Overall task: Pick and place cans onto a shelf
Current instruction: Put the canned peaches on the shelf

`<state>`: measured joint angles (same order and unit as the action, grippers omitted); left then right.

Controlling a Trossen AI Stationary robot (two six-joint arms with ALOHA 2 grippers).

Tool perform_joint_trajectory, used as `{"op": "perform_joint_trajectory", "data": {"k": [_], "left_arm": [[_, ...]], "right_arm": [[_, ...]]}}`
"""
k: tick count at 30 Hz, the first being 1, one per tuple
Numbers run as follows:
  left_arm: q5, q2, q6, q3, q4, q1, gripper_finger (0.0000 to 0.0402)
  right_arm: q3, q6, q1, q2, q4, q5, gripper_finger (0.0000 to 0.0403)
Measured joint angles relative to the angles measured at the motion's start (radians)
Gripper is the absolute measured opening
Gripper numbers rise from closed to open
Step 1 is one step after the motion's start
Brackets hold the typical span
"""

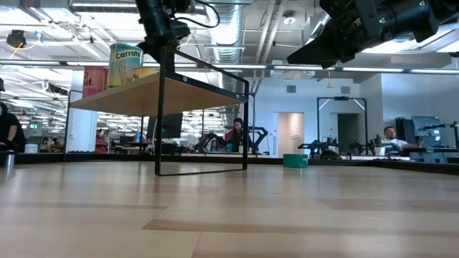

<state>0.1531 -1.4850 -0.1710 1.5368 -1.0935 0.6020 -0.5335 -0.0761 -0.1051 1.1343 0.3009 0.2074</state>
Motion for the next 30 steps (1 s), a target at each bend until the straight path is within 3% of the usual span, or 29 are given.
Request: {"op": "perform_joint_trajectory", "data": {"k": [8, 13, 30], "left_arm": [[-0.027, 0.113, -0.033, -0.097, 0.052, 0.031, 0.0000], [-0.059, 0.109, -0.032, -0.103, 0.071, 0.031, 0.0000], [-0.022, 0.110, -0.129, -0.131, 0.058, 0.022, 0.0000]], "right_arm": [[0.000, -0.002, 0.001, 0.000, 0.004, 0.000, 0.0022], [0.000, -0.004, 0.001, 0.000, 0.044, 0.000, 0.0022], [0.000, -0.011, 0.001, 0.000, 0.040, 0.000, 0.0022]]}}
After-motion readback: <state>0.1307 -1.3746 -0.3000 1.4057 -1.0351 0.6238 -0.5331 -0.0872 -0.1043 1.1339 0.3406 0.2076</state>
